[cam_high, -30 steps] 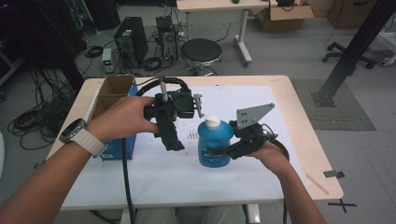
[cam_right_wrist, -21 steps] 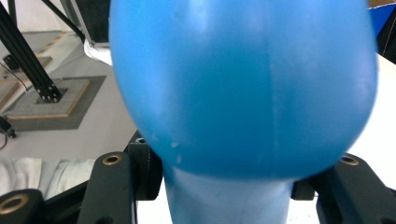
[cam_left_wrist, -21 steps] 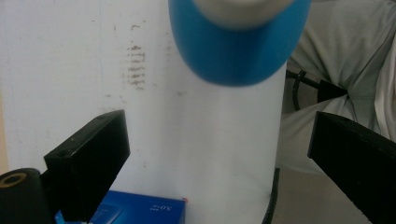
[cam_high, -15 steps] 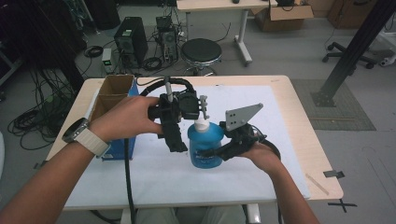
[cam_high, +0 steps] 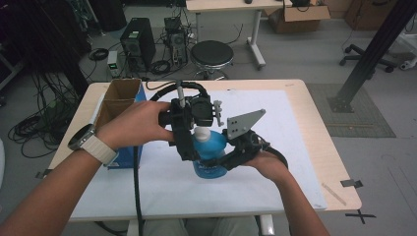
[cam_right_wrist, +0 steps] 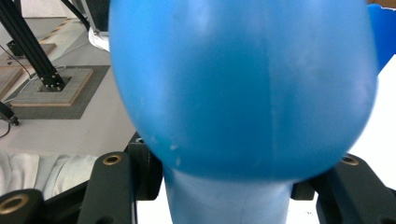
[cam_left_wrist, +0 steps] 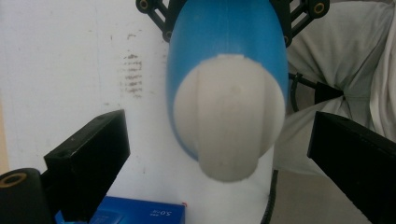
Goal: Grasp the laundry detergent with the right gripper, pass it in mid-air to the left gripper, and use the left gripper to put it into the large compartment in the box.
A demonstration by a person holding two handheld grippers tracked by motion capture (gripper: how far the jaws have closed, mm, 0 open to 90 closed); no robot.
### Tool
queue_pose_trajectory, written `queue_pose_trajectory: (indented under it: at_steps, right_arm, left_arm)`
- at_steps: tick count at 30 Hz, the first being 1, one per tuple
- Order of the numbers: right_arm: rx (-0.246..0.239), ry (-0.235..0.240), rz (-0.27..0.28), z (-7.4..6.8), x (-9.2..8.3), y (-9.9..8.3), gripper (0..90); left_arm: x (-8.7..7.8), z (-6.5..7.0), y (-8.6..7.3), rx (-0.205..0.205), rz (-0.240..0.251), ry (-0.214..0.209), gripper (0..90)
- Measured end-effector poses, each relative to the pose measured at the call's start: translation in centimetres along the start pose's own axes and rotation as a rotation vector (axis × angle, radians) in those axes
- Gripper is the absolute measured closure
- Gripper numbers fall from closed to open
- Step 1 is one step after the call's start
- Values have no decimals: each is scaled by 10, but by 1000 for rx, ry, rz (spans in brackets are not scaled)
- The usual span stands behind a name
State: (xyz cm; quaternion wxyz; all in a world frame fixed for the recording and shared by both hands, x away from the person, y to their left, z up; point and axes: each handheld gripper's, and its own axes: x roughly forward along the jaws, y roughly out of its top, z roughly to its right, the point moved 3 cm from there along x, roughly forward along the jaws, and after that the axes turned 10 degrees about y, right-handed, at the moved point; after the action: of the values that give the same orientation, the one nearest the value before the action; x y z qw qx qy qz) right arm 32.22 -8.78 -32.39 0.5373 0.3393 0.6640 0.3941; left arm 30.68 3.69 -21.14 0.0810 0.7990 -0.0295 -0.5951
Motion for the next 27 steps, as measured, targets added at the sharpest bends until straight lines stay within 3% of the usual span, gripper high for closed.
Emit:
queue_pose_trajectory:
  at_steps: [22,27]
  right_arm:
    - [7,6,-16,0,4,3,432]
    - [8,5,-19,0,3,2,432]
  left_arm:
    - [16,0,15,18,-39,-2,74]
    - [19,1,15,22,-36,-15,120]
